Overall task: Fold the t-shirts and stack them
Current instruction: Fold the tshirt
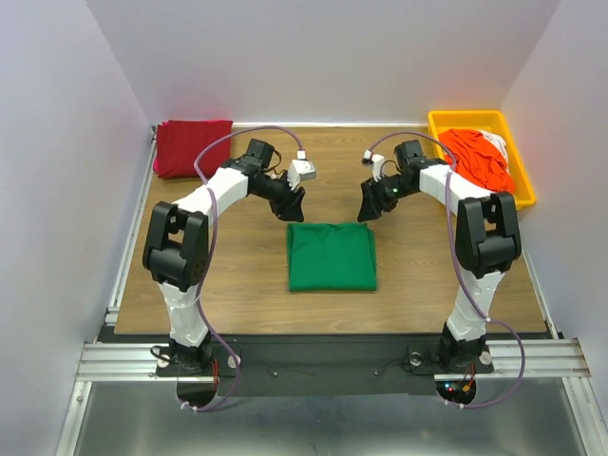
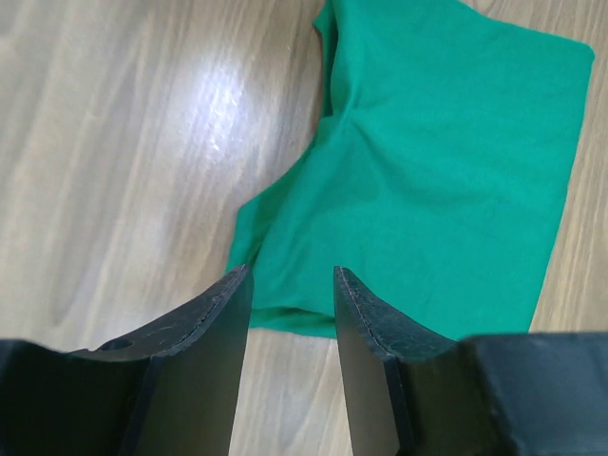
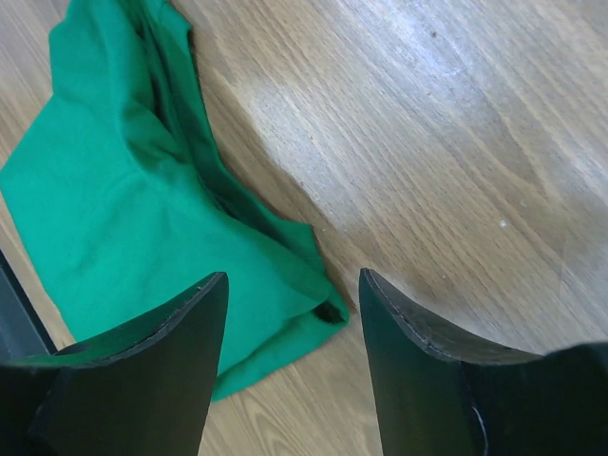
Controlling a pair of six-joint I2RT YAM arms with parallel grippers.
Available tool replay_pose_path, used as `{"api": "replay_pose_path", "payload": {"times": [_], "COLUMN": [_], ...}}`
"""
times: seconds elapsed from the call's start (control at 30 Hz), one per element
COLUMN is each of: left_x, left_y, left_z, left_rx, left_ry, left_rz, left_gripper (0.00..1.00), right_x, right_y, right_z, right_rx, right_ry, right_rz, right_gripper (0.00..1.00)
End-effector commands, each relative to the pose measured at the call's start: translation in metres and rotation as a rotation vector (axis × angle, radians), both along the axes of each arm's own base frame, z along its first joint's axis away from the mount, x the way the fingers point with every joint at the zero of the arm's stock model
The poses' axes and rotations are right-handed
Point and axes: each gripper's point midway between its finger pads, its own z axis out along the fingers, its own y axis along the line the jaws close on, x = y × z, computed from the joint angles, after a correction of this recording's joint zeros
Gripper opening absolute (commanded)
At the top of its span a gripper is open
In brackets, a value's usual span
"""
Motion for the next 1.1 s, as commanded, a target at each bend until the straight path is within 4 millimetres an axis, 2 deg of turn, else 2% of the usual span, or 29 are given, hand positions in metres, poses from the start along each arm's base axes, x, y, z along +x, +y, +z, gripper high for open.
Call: {"api": "replay_pose_path", "payload": {"times": [0.0,0.37,0.7,1.03,1.07], "left_x": [-0.001,0.006,-0.006,-0.013,-0.014], "left_y": [-0.002,0.006,0.008,0.011,0.012], "left_z": [-0.004,-0.035,-0.043,-0.053,-0.056], "left_rx": [-0.038,0.032,0.043,0.06,0.065], "left_ry": [0.061,0.098,0.146,0.187,0.192], "left_rz": [0.022,0.078,0.057,0.057,0.058], "left_gripper": [0.49,0.45,0.4,0.43,0.42], "right_x": [0.0,-0.018,-0.03,-0.03,-0.03], "right_y": [0.007,0.009,0.008,0.009,0.009], "right_z": [0.002,-0.014,-0.021,-0.017,-0.017], "right_rx": [0.038,0.062,0.066,0.074,0.075], "right_ry": [-0.017,0.045,0.071,0.061,0.062], "right_rz": [0.045,0.073,0.092,0.101,0.103], "right_gripper": [0.63,0.57,0.53,0.35,0.3]}}
